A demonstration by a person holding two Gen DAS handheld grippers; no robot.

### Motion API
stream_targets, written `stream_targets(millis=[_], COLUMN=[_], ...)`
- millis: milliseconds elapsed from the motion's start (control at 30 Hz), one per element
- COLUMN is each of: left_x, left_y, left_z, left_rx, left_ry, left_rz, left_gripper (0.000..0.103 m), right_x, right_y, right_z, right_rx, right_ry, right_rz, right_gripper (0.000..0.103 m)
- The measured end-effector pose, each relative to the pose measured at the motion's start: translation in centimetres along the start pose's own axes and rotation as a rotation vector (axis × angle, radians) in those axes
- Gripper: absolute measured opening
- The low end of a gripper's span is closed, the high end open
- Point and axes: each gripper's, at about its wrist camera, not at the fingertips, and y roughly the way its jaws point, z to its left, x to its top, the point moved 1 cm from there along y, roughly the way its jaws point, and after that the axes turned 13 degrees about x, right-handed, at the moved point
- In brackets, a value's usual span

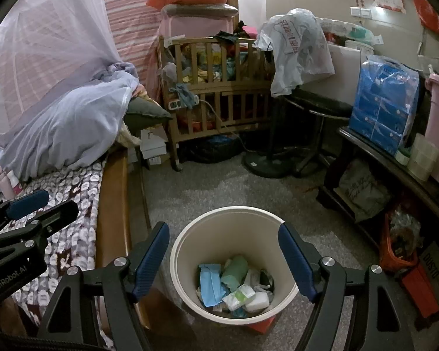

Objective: Collect trash

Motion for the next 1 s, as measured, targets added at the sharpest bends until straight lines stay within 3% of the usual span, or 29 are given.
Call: stream_targets(millis=[1000], left_x=[-0.48], left_y=[0.27], left_z=[0.20], left_rx=[-0.008], left_ry=[0.008], left_rz=[0.011], left_gripper=[0.059], right_x=[-0.38], right_y=[0.48], right_z=[-0.81], right_rx=[-0.005], right_ry=[0.009], right_rz=[0.019], right_gripper=[0.076])
